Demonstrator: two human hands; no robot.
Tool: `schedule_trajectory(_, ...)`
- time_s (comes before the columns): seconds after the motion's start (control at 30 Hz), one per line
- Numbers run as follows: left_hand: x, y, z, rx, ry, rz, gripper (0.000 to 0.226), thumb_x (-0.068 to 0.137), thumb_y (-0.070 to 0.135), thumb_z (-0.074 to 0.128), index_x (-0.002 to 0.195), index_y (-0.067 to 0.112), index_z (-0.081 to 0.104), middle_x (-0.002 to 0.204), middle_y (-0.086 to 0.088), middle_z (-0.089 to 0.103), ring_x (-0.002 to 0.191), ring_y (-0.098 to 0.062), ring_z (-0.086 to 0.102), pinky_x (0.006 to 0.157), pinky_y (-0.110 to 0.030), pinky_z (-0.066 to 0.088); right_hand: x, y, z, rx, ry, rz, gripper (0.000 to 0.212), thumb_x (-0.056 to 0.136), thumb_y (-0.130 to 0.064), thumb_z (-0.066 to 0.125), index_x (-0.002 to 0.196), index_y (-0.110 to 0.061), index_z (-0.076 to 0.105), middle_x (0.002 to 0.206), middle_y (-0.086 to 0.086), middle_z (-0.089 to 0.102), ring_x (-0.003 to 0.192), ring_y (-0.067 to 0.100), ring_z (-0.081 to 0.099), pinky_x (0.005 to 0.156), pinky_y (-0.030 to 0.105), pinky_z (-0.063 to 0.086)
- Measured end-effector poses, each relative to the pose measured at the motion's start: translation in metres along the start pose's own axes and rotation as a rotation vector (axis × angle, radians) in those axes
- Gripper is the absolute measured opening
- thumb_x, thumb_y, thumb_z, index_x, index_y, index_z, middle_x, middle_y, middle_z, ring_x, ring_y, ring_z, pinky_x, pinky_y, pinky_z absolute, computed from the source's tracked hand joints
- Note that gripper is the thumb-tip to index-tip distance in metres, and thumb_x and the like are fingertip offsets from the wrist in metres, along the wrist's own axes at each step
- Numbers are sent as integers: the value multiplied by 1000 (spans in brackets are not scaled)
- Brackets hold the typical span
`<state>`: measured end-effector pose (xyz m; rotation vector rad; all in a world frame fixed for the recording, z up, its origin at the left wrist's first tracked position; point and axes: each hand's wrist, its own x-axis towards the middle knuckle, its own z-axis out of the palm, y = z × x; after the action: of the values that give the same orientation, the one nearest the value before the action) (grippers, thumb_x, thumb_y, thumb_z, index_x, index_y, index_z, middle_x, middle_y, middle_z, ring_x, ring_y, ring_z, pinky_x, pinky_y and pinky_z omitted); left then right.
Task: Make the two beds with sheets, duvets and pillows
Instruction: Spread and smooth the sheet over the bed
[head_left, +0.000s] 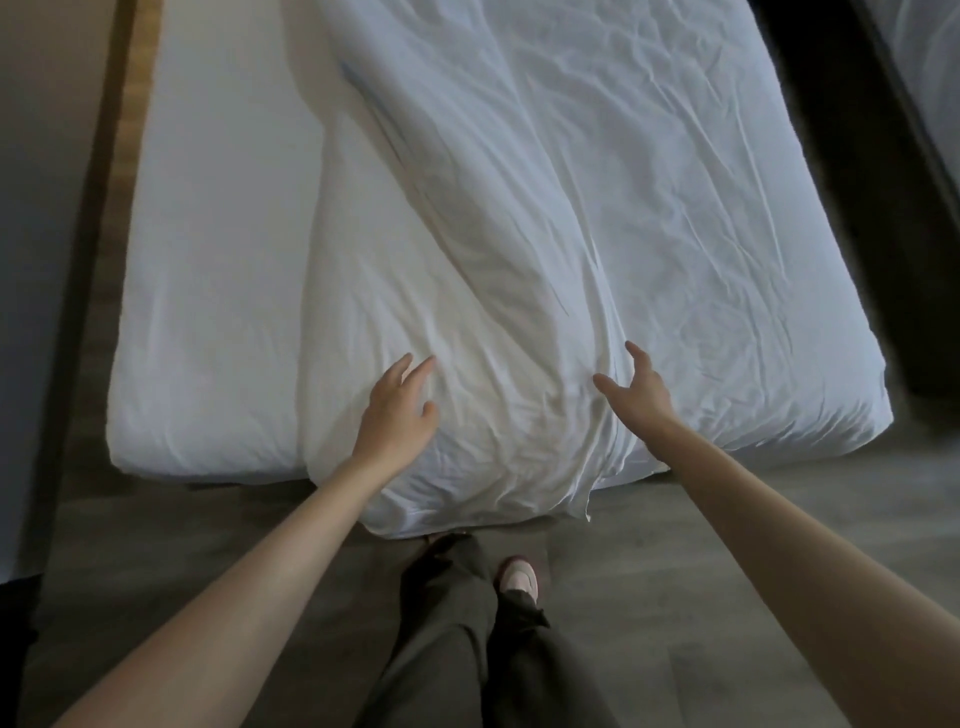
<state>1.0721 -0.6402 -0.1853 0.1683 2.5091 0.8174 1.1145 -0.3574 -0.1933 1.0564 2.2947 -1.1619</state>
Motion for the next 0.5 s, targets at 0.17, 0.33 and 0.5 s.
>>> schedule_trajectory(0.17, 43, -16, 8, 57, -15, -18, 57, 98, 20, 48, 151, 24, 30, 161, -5, 16, 148, -26, 12, 118, -44, 21, 41, 3, 16, 5, 36, 52, 80, 91, -47, 60, 154, -23, 16, 154, 14, 29, 139, 36, 32, 113, 52, 30)
schedule_trajectory(0.33, 67, -20, 19, 116, -12, -29, 58, 96, 22, 51, 151, 26, 32, 161, -4, 15, 147, -31, 12, 115, -49, 23, 58, 11, 44, -158, 96, 122, 98, 81, -66, 61, 151, -9, 23, 151, 18, 31, 138, 36, 29, 112, 51, 26)
schedule_trajectory(0.5, 74, -4, 28, 165, 25, -96, 59, 96, 24, 50, 151, 33, 29, 163, -1, 8, 149, -34, 2, 117, -55, 14, 55, -13, 43, 17, 11, 161, 71, 79, -63, 67, 113, -1, 58, 111, 17, 65, 96, 29, 61, 80, 37, 49)
